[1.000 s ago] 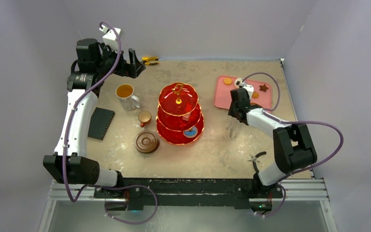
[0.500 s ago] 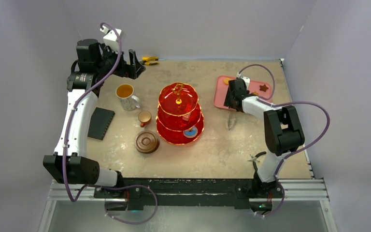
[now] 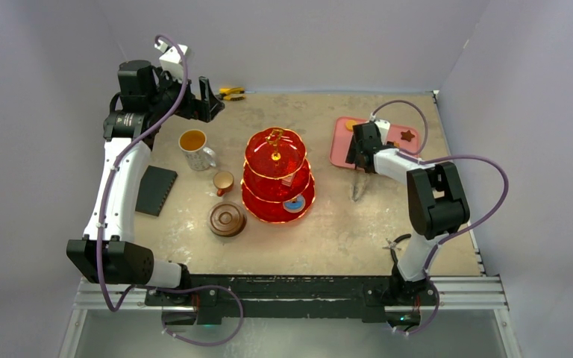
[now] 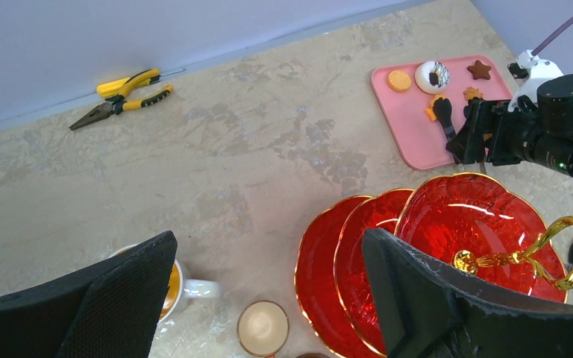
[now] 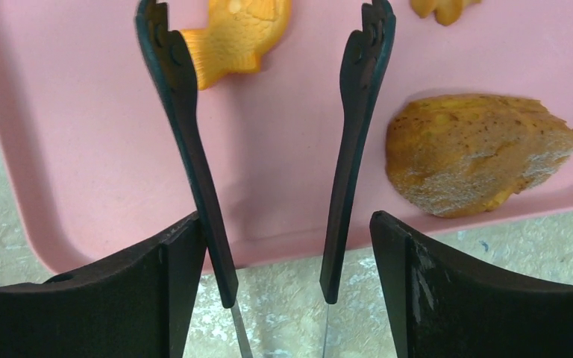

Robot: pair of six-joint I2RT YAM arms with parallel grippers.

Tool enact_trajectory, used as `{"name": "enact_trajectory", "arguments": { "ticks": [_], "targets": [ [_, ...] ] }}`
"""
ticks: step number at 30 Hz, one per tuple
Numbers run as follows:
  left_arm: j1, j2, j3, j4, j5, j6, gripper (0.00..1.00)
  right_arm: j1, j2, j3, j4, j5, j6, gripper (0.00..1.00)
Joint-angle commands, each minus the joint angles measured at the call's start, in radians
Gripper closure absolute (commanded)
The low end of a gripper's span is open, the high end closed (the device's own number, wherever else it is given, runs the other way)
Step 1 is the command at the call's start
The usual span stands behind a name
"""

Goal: Serve the afternoon tea
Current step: Pick up the clamp from the tray.

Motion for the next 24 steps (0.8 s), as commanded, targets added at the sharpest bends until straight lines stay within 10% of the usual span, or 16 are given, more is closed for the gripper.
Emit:
{"name": "enact_trajectory", "arguments": {
  "ticks": [1,24],
  "targets": [
    [0.011,-0.010,0.032,0.015,0.007,0.012,0.06,-0.002,-0.061,-0.003,0.026,0.077,0.027,0.19],
    [0.013,-0.005,0.054,0.008,0.025,0.022,0.06,0.003,0.020,-0.005,0.071,0.021,0.010,0.38]
  ]
}}
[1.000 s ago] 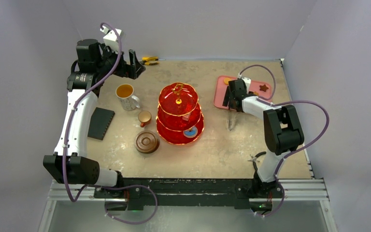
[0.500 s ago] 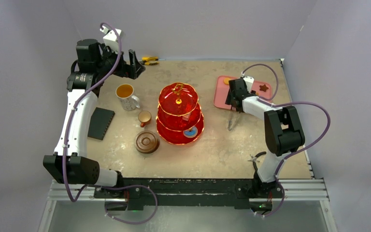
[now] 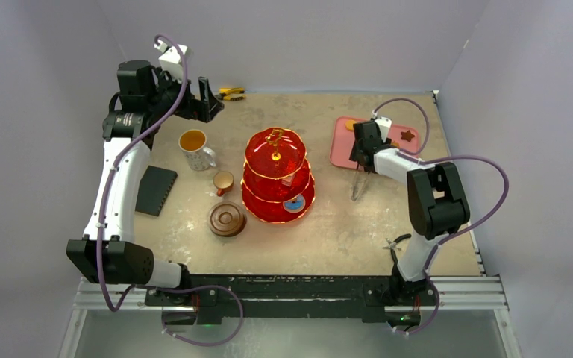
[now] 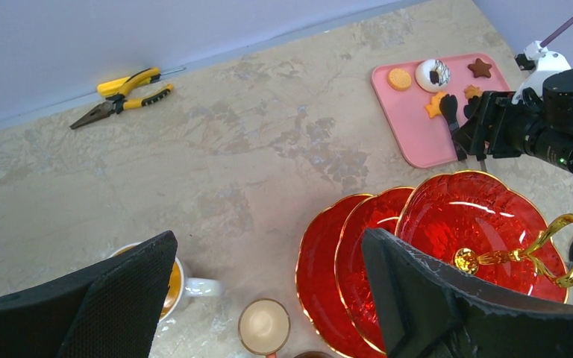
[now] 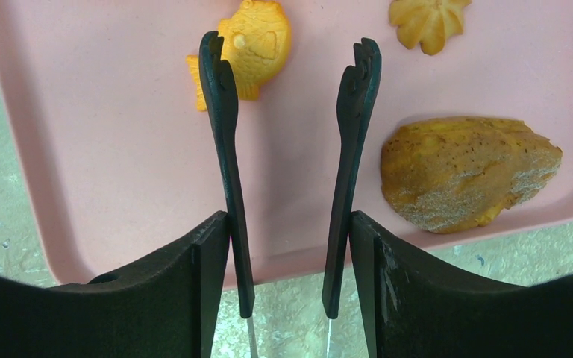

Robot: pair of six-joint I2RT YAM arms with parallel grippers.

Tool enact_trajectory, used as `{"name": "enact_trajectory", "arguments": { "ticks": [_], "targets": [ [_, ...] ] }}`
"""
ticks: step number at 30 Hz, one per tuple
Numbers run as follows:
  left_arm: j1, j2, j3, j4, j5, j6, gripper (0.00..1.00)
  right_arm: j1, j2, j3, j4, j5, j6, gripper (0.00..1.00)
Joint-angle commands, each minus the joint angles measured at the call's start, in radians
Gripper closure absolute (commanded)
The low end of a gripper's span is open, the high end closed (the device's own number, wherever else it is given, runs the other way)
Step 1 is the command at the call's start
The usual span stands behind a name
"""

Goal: Serve the afternoon tea
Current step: Pick up the clamp from the tray.

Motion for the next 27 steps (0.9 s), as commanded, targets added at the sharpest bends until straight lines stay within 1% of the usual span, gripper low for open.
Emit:
{"name": "enact_trajectory", "arguments": {
  "ticks": [1,4,6,8,10,11,13,15,16,18,21,22,24,25,27],
  "targets": [
    [0.008,-0.005,0.057,0.011,0.021,0.019,0.06,0.004,0.028,-0.005,0.027,-0.026,0.004,0.38],
    [0.007,-0.005,0.064,0.009,0.022,0.019,0.06,0.009,0.031,-0.008,0.025,-0.030,0.005,0.37],
    [0.007,-0.005,0.065,0.010,0.030,0.018,0.06,0.012,0.028,-0.010,0.029,-0.040,-0.001,0.39],
    [0.007,-0.006,0.069,0.009,0.039,0.020,0.06,0.012,0.011,-0.016,0.033,-0.060,-0.008,0.49],
    [0.007,-0.009,0.072,0.015,0.052,0.024,0.06,0.011,-0.019,-0.027,0.041,-0.079,-0.013,0.62],
    [0.008,-0.011,0.073,0.018,0.056,0.024,0.06,0.011,-0.031,-0.028,0.040,-0.094,-0.014,0.65],
    [0.008,-0.011,0.079,0.019,0.060,0.023,0.06,0.011,-0.028,-0.014,0.020,-0.140,-0.022,0.63],
    [0.007,-0.011,0.083,0.019,0.063,0.018,0.06,0.011,-0.004,0.013,-0.008,-0.138,-0.027,0.56],
    [0.008,-0.011,0.083,0.019,0.066,0.016,0.06,0.012,0.005,0.018,-0.013,-0.144,-0.028,0.54],
    [0.007,-0.013,0.079,0.016,0.068,0.015,0.06,0.011,0.007,0.015,-0.007,-0.151,-0.028,0.55],
    [0.007,-0.021,0.064,0.015,0.084,0.031,0.06,0.012,-0.033,0.001,0.013,-0.165,-0.034,0.63],
    [0.007,-0.024,0.057,0.018,0.095,0.032,0.06,0.012,-0.050,0.000,0.010,-0.182,-0.038,0.68],
    [0.007,-0.034,0.040,0.036,0.125,0.079,0.06,0.012,-0.086,0.007,-0.005,-0.220,-0.052,0.81],
    [0.007,-0.041,0.028,0.049,0.140,0.093,0.05,0.011,-0.103,0.011,-0.017,-0.242,-0.061,0.86],
    [0.007,-0.049,0.013,0.075,0.172,0.120,0.05,0.012,-0.141,0.028,-0.051,-0.279,-0.077,0.89]
  ]
}}
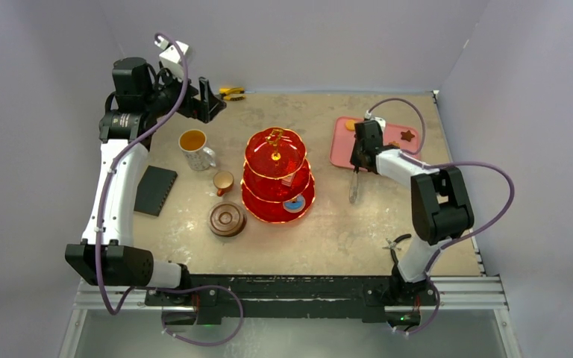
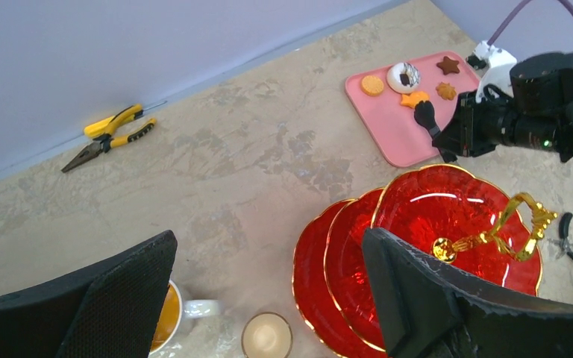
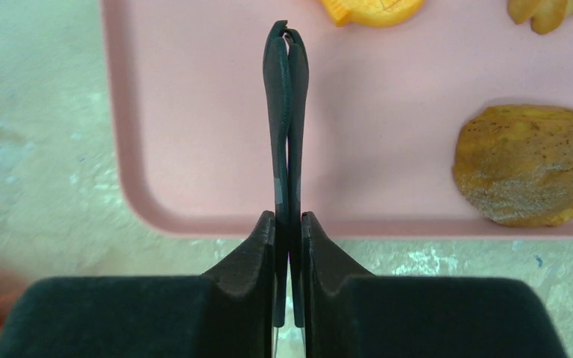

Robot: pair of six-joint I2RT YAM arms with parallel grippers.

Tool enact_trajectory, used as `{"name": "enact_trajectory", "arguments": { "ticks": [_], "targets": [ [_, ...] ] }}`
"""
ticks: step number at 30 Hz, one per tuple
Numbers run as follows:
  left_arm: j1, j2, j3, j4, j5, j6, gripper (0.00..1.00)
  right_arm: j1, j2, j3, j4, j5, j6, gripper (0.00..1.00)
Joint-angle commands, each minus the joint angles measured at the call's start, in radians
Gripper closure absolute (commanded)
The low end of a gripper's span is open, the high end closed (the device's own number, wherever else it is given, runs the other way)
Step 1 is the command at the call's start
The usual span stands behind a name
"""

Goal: Serve the afternoon tea
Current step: Pick up the clamp from the tray.

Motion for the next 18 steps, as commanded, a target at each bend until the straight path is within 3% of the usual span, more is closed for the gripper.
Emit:
{"name": "enact_trajectory", "arguments": {
  "ticks": [1,9,15,18],
  "targets": [
    [0.006,-0.044,-0.022,0.080,0.100,0.087,0.05,0.006,-0.135,0.046,-0.058,-0.099,-0.042,0.90],
    [-0.036,-0.066,0.001,0.196,0.222,0.219,0.03,0.006,-0.323,0.145,-0.177,-0.283,-0.049,0.91],
    [-0.218,-0.038,0.113,0.201,0.150,0.486,0.03,0.005,-0.356,0.370,-0.256,-0.466,-0.039,0.92],
    [-0.351,-0.009,0.172,0.116,0.041,0.764,0.04,0.005,-0.347,0.472,-0.291,-0.572,-0.040,0.92]
  ]
}}
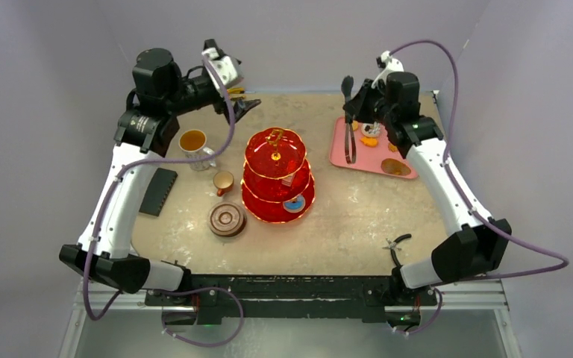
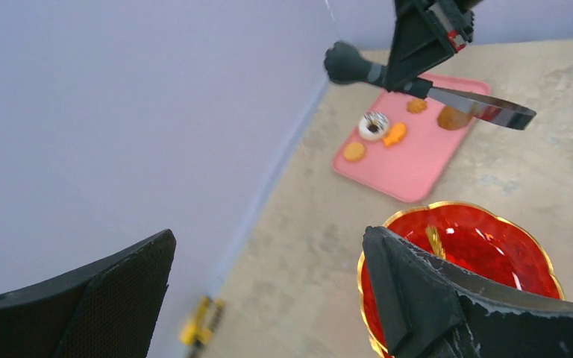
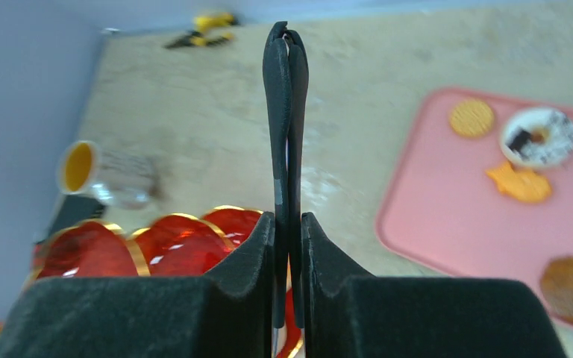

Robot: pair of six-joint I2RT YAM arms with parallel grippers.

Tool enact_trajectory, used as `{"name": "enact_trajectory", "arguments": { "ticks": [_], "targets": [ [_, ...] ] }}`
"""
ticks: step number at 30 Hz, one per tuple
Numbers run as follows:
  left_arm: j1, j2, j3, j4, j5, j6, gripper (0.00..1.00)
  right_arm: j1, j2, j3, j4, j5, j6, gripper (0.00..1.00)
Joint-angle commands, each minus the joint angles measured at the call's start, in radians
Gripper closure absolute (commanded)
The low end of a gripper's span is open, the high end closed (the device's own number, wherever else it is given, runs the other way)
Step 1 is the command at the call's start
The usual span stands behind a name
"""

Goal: Serve the afternoon tea
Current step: Pick up the clamp from the tray.

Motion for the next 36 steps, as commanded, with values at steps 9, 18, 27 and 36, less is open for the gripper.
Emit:
{"name": "enact_trajectory", "arguments": {
  "ticks": [9,18,27,36],
  "targets": [
    [-0.483,0.025,-0.050,0.038,-0.331,1.199,0.04,0.005,0.028,0.326,-0.123,-0.435,-0.048,0.90],
    [-0.535,0.129,-0.080,0.159,-0.440,1.422,0.07,0.010,0.038,0.356,-0.185,-0.567,-0.129,0.88],
    [-0.554,0.207,-0.006,0.170,-0.467,1.430,0.14,0.050,0.043,0.379,-0.204,-0.653,-0.181,0.87],
    [-0.553,0.236,0.057,0.159,-0.537,1.378,0.40,0.069,0.018,0.380,-0.219,-0.670,-0.200,0.86]
  ]
}}
